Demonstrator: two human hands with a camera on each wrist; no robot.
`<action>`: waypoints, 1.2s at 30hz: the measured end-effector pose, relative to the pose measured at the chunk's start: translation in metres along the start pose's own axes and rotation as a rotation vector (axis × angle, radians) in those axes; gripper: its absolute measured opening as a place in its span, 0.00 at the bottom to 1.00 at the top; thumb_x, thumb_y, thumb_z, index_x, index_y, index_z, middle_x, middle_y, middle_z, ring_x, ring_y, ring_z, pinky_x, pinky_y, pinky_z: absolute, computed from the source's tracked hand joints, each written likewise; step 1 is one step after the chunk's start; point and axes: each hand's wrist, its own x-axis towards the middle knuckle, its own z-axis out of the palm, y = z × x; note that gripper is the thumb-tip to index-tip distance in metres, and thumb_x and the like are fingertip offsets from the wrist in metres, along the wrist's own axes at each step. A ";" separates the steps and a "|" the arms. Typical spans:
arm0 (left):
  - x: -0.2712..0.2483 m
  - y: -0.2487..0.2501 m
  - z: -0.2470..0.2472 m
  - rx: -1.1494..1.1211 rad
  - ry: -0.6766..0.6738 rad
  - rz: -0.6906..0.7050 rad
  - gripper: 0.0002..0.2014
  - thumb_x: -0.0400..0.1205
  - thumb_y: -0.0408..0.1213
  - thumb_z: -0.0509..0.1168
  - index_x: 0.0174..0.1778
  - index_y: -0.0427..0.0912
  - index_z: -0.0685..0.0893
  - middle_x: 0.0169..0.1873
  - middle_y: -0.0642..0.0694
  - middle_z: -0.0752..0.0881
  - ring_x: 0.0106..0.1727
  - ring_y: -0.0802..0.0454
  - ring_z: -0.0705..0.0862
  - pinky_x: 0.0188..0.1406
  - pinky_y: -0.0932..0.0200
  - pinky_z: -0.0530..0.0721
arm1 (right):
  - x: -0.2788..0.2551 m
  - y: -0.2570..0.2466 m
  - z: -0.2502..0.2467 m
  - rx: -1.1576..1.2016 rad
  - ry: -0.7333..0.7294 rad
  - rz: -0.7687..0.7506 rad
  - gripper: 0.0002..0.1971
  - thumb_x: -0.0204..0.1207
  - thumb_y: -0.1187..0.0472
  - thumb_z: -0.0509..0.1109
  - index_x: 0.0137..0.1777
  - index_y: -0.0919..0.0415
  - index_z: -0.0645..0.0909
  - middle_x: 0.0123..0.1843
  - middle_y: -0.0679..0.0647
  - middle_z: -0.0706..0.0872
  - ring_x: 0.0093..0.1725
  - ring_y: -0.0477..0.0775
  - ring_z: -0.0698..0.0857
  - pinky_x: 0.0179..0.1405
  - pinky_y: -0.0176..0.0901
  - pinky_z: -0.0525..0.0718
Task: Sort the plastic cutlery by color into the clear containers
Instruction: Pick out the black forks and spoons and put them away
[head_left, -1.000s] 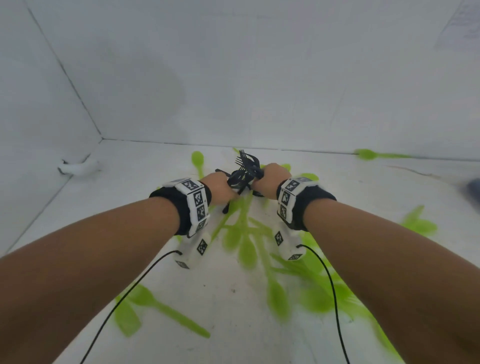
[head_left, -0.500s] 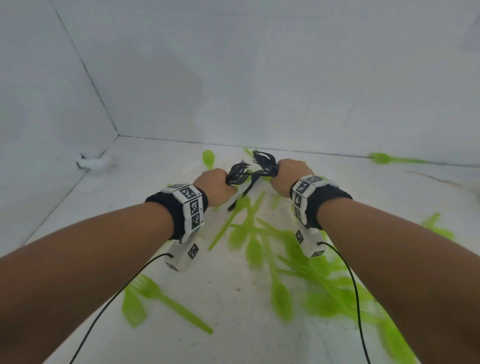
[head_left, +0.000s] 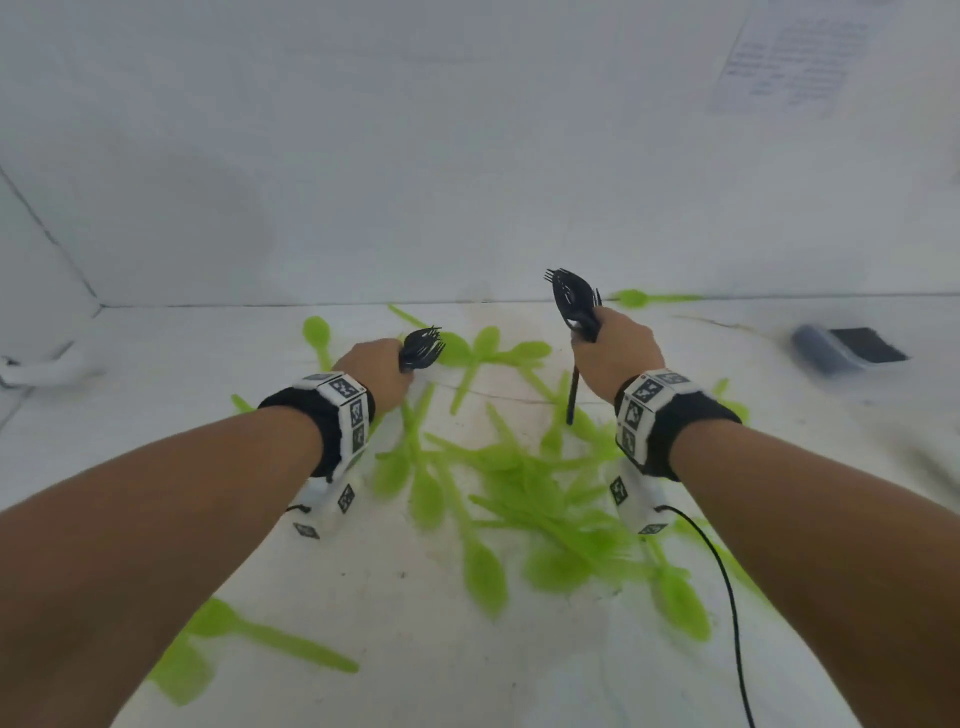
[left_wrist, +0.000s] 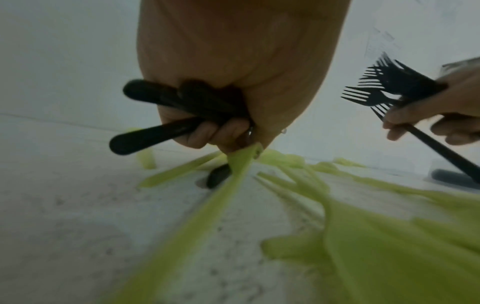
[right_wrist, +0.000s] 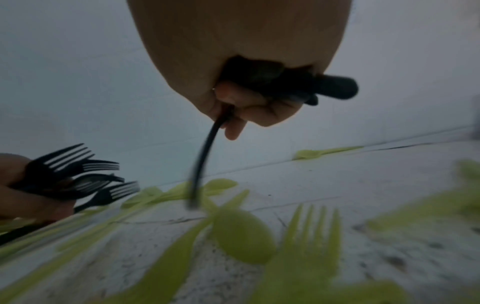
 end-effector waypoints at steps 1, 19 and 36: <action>-0.001 0.004 -0.003 -0.034 0.032 0.008 0.10 0.86 0.41 0.63 0.59 0.41 0.83 0.54 0.36 0.88 0.57 0.34 0.86 0.51 0.50 0.81 | -0.004 0.005 -0.004 0.054 0.016 0.011 0.05 0.84 0.54 0.63 0.55 0.50 0.80 0.47 0.54 0.87 0.46 0.62 0.84 0.44 0.45 0.77; -0.039 0.147 -0.006 -0.377 0.224 0.418 0.08 0.84 0.39 0.67 0.56 0.43 0.78 0.43 0.45 0.90 0.40 0.39 0.82 0.41 0.49 0.82 | -0.063 0.067 -0.040 0.667 0.145 0.250 0.07 0.79 0.55 0.71 0.39 0.53 0.83 0.32 0.47 0.80 0.35 0.53 0.77 0.46 0.54 0.82; -0.076 0.296 0.053 -0.712 -0.027 0.166 0.07 0.89 0.37 0.65 0.59 0.41 0.85 0.43 0.49 0.95 0.27 0.56 0.84 0.25 0.63 0.77 | -0.051 0.159 -0.113 1.003 0.007 0.228 0.09 0.84 0.56 0.72 0.43 0.57 0.84 0.40 0.55 0.82 0.28 0.50 0.69 0.33 0.45 0.77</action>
